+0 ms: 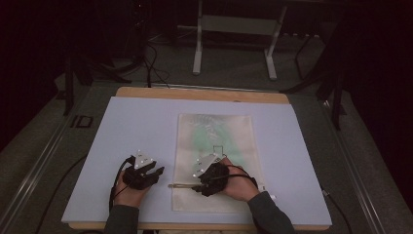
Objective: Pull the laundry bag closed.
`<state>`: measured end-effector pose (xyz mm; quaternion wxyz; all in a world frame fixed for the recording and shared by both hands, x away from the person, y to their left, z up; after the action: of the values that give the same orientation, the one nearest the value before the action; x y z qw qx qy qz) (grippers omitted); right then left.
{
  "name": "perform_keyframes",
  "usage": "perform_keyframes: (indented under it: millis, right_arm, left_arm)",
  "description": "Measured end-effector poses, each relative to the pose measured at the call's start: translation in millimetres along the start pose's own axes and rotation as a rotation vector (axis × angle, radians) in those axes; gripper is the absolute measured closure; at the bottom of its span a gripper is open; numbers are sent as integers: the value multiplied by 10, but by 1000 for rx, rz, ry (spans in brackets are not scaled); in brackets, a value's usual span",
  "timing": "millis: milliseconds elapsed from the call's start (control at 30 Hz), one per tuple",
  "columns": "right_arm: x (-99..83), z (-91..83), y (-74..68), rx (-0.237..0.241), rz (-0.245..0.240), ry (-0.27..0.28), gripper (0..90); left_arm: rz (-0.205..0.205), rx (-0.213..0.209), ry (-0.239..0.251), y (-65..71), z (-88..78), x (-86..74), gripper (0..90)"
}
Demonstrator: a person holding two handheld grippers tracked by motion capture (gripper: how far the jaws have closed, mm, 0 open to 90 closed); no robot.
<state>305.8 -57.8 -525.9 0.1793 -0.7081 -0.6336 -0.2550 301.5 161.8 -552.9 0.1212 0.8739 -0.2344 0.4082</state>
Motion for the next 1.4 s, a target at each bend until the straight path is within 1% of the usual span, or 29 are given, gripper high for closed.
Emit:
perform_keyframes:
  millis: [167, 233, 400, 667, 767, 800, 900, 1067, 1233, 1400]
  right_arm:
    - [40, 26, -1, 2, -1, 1, 552]
    - [70, 51, -1, -4, -4, 4, 583]
    - [121, 93, 2, -13, -9, 7, 621]
    - [195, 158, -38, 12, -25, 12, 641]
    - [216, 179, -44, 14, -29, 11, 648]
    - [238, 203, -61, 29, -29, 13, 673]
    - [265, 238, -79, 39, -38, 11, 680]
    - [308, 285, -95, 43, -33, 14, 686]
    - [350, 336, -109, 43, -42, 12, 684]
    - [390, 380, -130, 53, -44, 17, 675]
  left_arm:
    - [0, 0, 0, 0, 0, 0, 591]
    - [-1, 1, 1, -1, -2, 0, 589]
    - [-3, 1, 2, -4, -3, 0, 589]
    - [-3, 1, 1, -4, -1, -1, 589]
    - [-2, 1, 1, -5, -3, 0, 589]
    - [-4, 0, 2, -7, -3, 0, 588]
    - [-4, 0, 1, -9, -3, -1, 588]
    - [-6, 1, 4, -10, -3, -1, 587]
    - [-6, 0, 2, -9, -3, -1, 587]
    - [-6, -1, 2, -9, -2, -2, 587]
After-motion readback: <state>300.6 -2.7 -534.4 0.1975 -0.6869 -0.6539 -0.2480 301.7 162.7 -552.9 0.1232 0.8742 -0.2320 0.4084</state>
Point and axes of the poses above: each handheld gripper's, and its own axes: z roughly forward along the jaws, x roughly out of its top, y roughly to its right, the point moved 4 cm from there along z, roughly forward along the jaws, and after that the axes turned 2 degrees about y, right-handed, at the moved point
